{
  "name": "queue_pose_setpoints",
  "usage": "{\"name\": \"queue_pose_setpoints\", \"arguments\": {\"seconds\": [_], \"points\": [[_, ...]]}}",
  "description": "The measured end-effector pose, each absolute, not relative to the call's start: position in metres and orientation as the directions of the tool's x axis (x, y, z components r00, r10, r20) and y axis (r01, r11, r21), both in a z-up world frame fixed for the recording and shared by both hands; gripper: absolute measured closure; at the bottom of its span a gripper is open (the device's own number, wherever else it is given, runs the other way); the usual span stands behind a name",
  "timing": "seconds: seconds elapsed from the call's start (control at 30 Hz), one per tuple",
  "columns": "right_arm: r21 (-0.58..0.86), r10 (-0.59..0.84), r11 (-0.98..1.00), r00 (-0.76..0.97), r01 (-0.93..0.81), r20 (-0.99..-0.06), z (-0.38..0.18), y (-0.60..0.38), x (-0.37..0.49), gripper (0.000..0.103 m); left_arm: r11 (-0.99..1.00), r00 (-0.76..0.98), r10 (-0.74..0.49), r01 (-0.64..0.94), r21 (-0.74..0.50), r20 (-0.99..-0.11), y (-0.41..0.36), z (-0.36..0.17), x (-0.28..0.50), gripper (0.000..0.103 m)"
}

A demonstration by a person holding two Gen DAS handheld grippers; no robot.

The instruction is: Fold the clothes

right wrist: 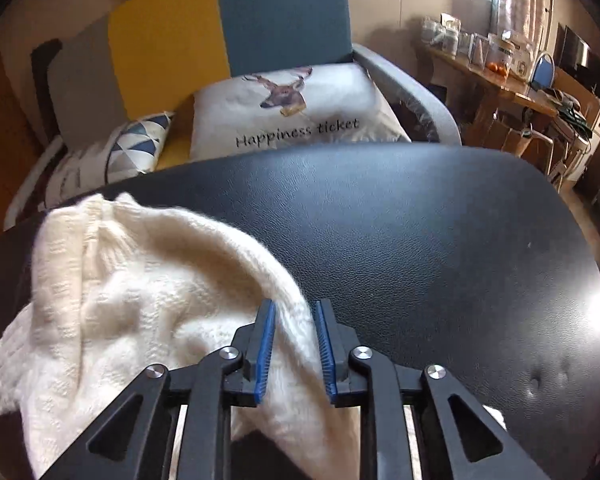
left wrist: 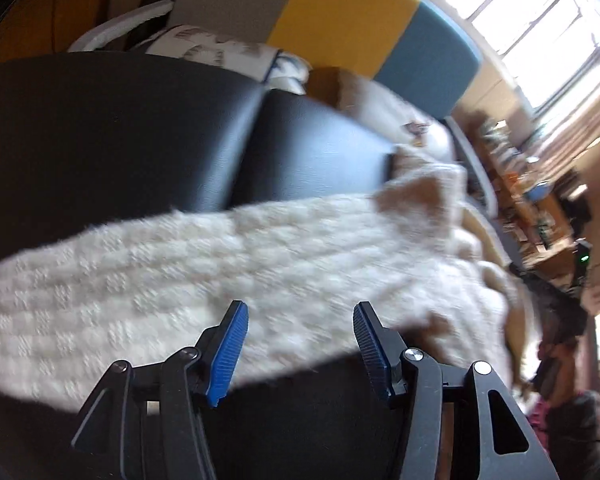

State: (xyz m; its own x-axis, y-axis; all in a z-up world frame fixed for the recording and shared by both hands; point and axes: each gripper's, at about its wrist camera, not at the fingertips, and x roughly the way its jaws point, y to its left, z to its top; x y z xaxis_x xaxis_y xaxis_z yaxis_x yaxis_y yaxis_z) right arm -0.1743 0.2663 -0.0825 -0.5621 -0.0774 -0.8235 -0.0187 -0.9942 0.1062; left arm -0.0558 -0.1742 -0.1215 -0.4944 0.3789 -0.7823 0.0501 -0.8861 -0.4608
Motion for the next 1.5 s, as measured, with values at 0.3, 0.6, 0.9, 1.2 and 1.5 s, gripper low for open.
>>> {"name": "queue_pose_setpoints", "arguments": {"seconds": [0.3,0.6,0.9,1.2,1.5], "points": [[0.258,-0.309,-0.951,-0.433,0.173,-0.847,-0.09,0.252,-0.074,0.078,-0.72,-0.255,0.678,-0.044,-0.692,-0.689,-0.086,-0.153,0.012,0.047],[0.247,-0.29,-0.956,-0.378,0.157,-0.879,-0.118,0.247,-0.029,0.078,-0.666,-0.195,0.737,-0.042,-0.745,-0.648,-0.038,-0.163,0.03,0.046],[0.238,-0.281,-0.958,-0.344,0.162,-0.896,-0.122,0.243,-0.013,0.078,-0.704,-0.324,0.684,-0.056,-0.708,-0.654,-0.063,-0.129,0.036,0.087],[0.157,-0.212,-0.972,-0.357,0.177,-0.91,-0.121,0.228,-0.001,0.078,-0.768,-0.361,0.556,0.122,-0.629,-0.749,-0.146,-0.144,0.034,0.091],[0.188,-0.248,-0.957,-0.283,0.222,-0.927,-0.115,0.224,-0.001,0.074,-0.738,-0.305,0.664,-0.116,-0.665,-0.683,-0.065,-0.125,0.036,0.041]]}}
